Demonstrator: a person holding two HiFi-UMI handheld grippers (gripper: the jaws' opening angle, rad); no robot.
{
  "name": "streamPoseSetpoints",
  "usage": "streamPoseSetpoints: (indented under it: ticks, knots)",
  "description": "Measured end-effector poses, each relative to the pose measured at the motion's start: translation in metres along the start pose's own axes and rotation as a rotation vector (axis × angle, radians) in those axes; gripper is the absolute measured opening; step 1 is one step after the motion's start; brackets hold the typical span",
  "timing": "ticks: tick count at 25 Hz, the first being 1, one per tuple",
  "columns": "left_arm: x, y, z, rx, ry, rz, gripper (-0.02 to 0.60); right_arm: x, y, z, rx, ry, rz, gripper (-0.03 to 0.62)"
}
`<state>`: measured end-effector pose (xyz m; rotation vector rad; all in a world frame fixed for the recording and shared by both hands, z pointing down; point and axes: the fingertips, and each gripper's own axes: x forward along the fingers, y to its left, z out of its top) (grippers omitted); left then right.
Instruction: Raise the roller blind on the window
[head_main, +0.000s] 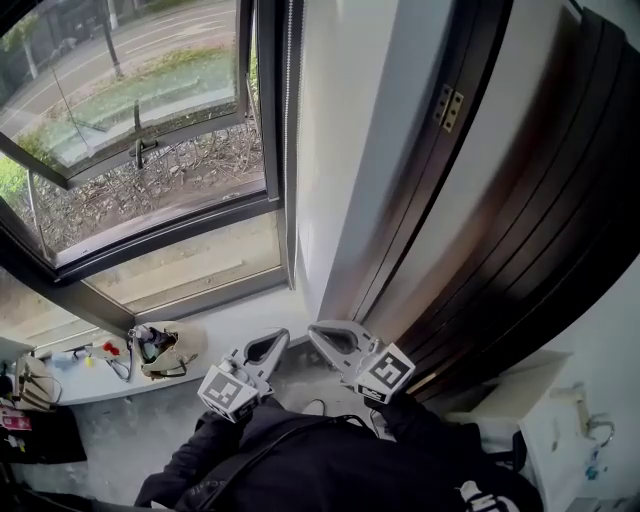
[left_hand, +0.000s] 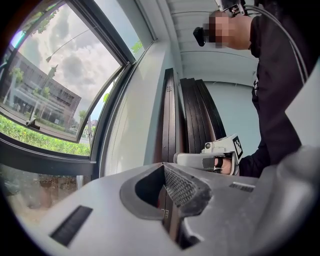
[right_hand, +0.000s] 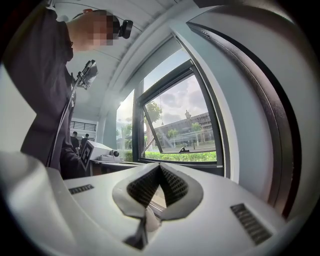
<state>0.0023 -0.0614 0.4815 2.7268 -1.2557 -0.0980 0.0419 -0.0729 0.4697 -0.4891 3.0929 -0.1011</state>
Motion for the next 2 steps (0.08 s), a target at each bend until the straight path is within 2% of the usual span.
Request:
streamPoseSetpoints:
  ticks: [2]
  knots:
    - [-0.0024, -0.0018, -0.0003, -0.003, -0.001, 0.007, 0.006, -0.0033, 0.0012, -0.0003, 0.000, 0.002, -0.002, 0.005]
